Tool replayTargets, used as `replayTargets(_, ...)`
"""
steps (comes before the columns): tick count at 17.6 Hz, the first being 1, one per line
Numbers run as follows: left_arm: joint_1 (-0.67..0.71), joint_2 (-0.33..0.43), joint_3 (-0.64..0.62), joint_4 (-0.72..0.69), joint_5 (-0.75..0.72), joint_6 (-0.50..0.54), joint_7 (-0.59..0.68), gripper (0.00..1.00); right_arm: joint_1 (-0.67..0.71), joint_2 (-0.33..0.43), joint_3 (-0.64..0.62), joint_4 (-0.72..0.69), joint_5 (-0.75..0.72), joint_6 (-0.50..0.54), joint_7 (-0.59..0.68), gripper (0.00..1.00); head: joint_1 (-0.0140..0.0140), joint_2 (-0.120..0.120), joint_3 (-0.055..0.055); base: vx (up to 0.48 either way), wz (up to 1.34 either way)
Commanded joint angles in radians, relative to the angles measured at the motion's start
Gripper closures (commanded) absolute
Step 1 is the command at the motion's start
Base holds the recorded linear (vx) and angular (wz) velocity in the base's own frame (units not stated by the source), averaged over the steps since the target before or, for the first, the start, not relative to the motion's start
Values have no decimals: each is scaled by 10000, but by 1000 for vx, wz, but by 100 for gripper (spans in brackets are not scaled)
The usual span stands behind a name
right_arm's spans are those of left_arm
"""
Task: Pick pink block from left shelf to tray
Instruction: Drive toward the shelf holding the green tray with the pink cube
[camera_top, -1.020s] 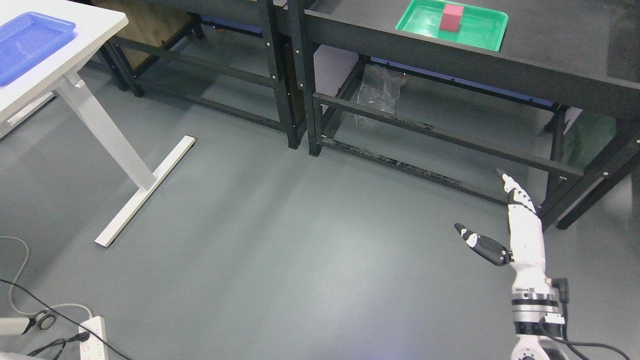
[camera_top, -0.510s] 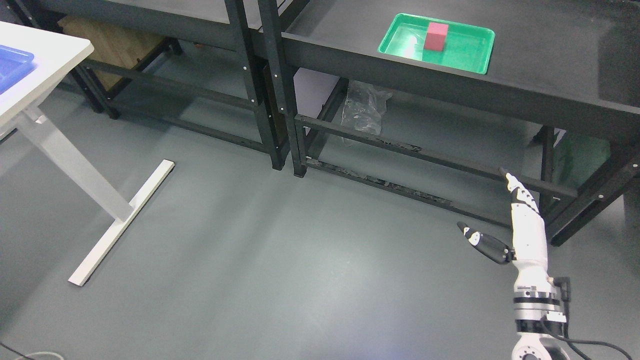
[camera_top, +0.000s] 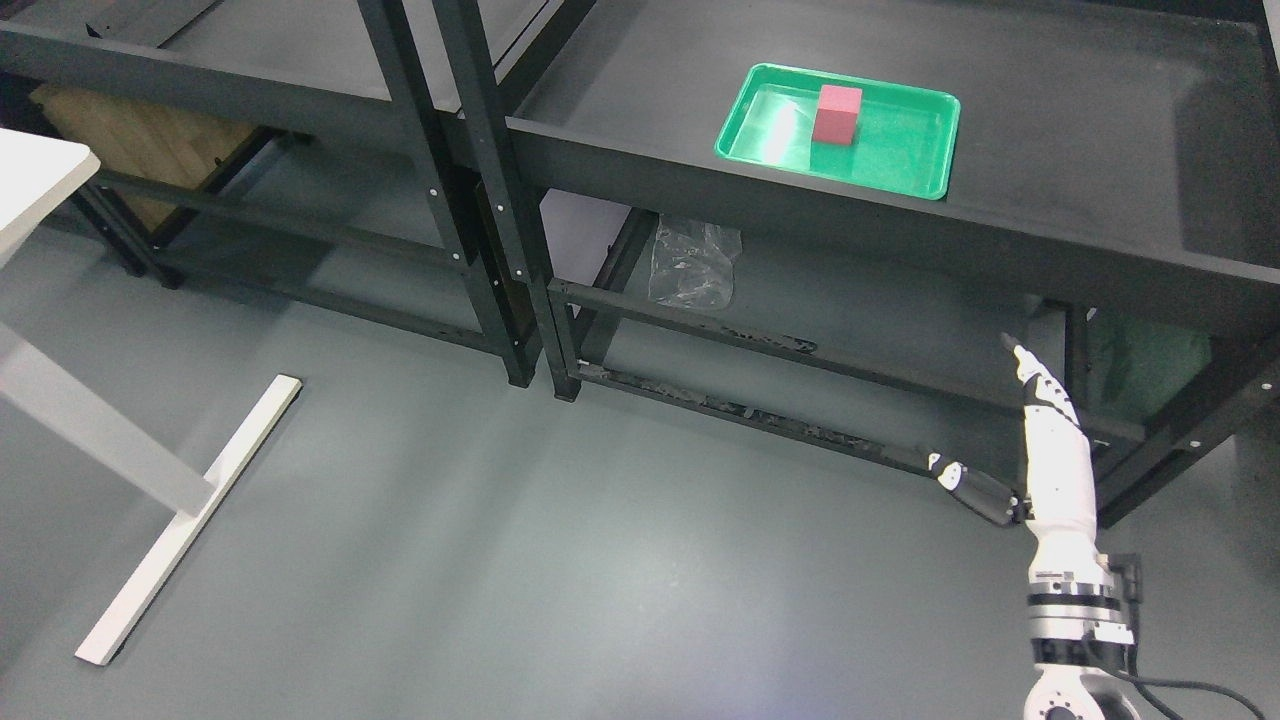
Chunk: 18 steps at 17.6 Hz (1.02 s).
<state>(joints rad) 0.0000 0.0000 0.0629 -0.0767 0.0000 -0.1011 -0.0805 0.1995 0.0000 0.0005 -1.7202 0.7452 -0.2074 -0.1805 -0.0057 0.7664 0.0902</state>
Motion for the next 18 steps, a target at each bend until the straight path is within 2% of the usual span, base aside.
replayTargets(1,93,175,0,0,-15,-1,7,0,-1,-174,-312,37,-43,3,-5,0,0,0,0,250,-63)
replayTargets(18,93,175,0,0,-15,-1,7,0,-1,-174,-235,37,-212,3,10,0,0,0,0,258,56)
